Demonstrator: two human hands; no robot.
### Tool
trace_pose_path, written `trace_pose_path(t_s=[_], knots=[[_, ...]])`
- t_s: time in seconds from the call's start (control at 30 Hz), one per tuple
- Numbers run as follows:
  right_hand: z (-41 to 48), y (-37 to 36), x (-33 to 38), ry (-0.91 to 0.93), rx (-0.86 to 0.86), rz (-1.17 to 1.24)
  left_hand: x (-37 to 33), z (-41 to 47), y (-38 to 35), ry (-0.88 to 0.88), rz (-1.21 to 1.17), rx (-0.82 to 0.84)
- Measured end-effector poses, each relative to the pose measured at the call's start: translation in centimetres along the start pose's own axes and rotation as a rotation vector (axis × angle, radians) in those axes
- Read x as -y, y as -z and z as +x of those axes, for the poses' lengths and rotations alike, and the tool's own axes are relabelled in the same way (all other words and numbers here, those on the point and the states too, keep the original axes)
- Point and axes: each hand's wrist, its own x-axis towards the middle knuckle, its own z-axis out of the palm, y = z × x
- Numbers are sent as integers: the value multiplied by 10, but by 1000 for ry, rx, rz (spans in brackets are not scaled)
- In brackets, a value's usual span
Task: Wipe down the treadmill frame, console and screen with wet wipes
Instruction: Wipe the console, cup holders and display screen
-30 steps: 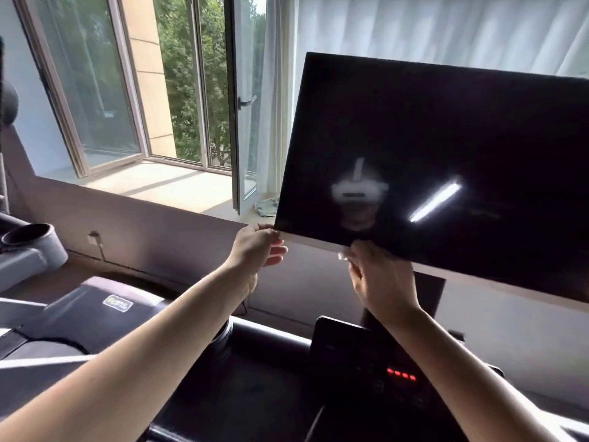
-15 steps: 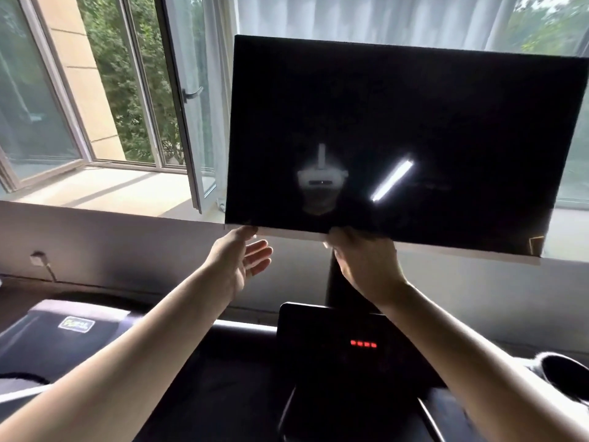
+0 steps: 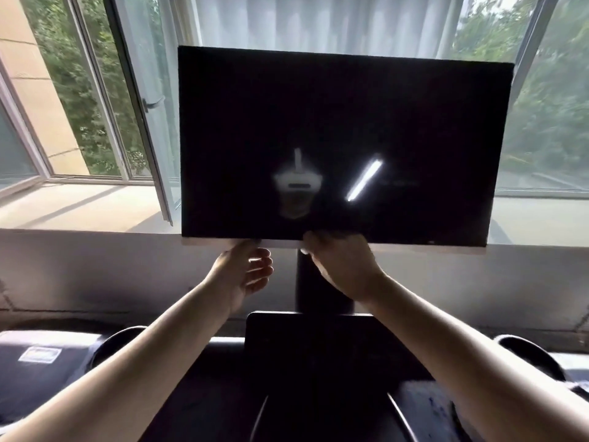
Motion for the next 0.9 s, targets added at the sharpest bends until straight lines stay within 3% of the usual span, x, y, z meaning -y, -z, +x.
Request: trace_pose_path(t_s=[0.2,0.5,0.77,0.9], knots=[[-67,28,-85,-127,64,-98,10,2,-35,-26,56,80],[-24,13,-35,-78,47,-36,20,0,-85,-32,90,97],[-116,48,-148,-193,82,-149,32,-6,-120,-51,30,37],[-131,54,-163,-262,85,-205,37,-11,-137,-71,12,-11]])
